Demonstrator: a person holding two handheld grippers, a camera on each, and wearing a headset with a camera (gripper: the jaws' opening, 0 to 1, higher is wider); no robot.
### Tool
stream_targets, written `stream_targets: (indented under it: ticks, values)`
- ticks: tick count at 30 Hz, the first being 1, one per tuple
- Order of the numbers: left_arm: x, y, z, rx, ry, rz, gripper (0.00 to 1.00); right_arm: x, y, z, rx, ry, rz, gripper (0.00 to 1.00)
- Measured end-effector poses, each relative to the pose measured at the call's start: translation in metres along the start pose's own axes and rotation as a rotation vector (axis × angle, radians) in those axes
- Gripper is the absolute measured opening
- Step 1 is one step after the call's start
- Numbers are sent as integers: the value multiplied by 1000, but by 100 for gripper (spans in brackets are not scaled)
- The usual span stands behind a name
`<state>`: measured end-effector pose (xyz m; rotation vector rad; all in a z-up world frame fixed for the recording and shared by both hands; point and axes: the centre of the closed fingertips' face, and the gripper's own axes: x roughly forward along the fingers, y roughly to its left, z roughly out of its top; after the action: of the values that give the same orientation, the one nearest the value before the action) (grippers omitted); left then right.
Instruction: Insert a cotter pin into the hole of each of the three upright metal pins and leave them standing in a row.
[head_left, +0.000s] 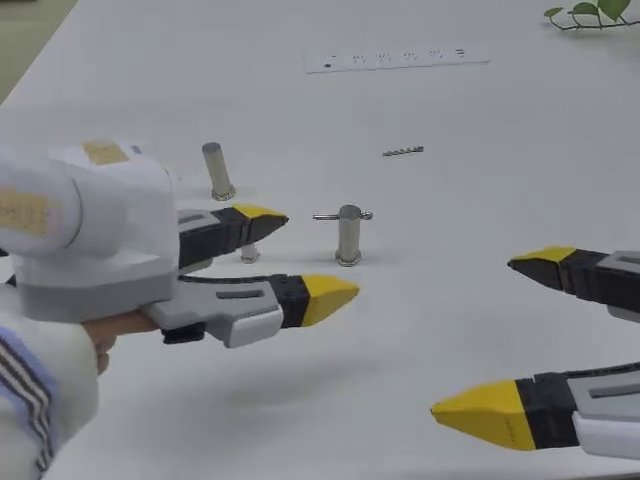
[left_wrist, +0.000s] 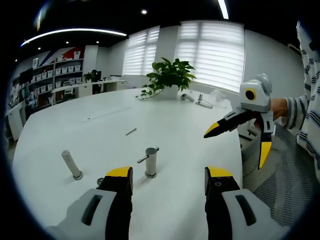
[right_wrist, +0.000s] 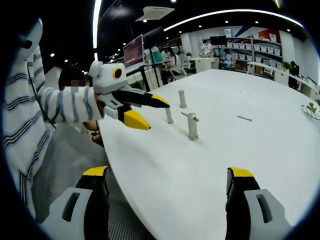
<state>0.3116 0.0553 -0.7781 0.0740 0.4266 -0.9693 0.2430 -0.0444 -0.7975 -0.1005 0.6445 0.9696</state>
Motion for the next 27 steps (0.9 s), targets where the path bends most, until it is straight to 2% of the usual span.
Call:
stream_targets:
  ticks: [3,6,8,10,11,14,20,22,25,27]
  values:
    - [-9,15,12,3,-27,36,60,0,-1,-1,10,-4,-3,98]
    - [-18,37,25,7,-52,89,61,0,-2,-2,16,-2,-10,99]
    - [-21,48,30,7,-56,105,65,0,-2,-1,20,-5,-12,99]
    - [-26,66,37,83,-58,169,64,0,-3,-1,22,-3,-15,99]
    - [-26,70,37,66,-52,166,62,0,-3,-2,25,-3,-17,99]
    - [-27,88,41,44,-62,193,64,0,-4,-2,29,-2,-18,99]
    - [-24,124,40,6,-69,264,64,-1,-6,-2,46,-12,-28,99]
    - [-22,134,35,15,-55,292,62,-1,-8,-3,53,-13,-34,98]
    - [-16,149,23,-10,-29,320,62,-2,-8,-4,65,-16,-40,98]
    - [-11,156,14,-12,2,329,62,-2,-9,-5,71,-16,-43,98]
